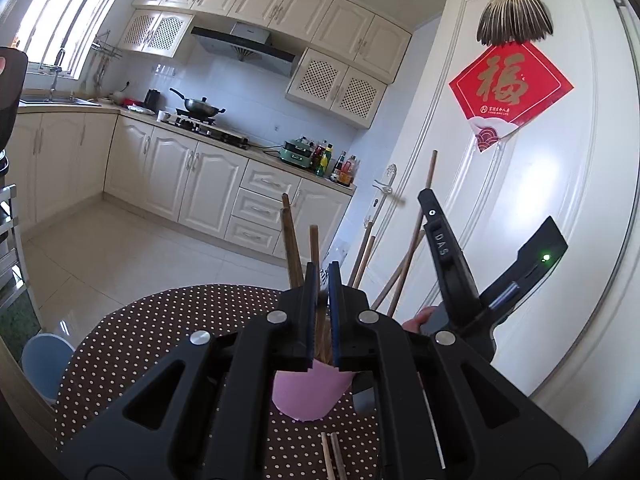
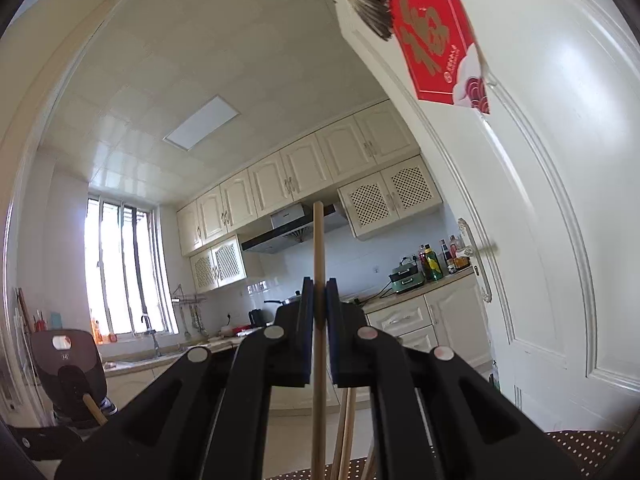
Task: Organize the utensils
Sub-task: 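Lower the chopsticks into the pink cup with both tools, then open both tools over the cup and withdraw them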
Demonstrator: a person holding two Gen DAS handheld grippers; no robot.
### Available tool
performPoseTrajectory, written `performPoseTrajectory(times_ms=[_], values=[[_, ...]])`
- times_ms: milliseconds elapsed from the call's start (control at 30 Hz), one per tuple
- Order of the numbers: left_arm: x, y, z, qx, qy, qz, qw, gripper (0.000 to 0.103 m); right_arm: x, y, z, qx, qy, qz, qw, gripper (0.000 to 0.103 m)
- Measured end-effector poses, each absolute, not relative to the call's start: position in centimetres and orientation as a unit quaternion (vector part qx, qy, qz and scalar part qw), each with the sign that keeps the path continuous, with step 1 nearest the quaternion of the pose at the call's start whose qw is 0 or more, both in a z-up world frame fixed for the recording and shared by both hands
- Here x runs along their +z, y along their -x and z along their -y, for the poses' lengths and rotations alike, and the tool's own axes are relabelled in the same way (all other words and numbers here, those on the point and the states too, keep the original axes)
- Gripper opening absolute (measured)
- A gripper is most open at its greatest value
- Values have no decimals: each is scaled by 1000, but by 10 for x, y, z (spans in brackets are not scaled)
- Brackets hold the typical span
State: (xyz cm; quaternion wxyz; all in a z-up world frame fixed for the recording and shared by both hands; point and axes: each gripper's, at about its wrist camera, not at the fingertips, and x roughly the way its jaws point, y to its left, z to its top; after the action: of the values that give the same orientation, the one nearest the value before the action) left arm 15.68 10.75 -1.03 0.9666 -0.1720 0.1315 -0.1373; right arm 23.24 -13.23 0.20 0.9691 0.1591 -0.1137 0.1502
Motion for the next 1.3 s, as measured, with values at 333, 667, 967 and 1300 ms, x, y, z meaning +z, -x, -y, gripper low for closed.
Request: performPoseTrajectory(times_ms=[333,667,967,1300], values=[[-14,-157,-104,-142,161,-137,967,7,-1,-244,141,155,-177,68,970,5],[-15,-159,-105,-140,165,-137,967,6,-1,-242,132,184,-158,51,969,5],[-15,-161,-104,-136,159,-143,967,6,3,-234,132,159,-131,34,978,5],[-13,-159,-93,-138,132,-147,971,6,-3,-210,137,155,-115,4,981,53]])
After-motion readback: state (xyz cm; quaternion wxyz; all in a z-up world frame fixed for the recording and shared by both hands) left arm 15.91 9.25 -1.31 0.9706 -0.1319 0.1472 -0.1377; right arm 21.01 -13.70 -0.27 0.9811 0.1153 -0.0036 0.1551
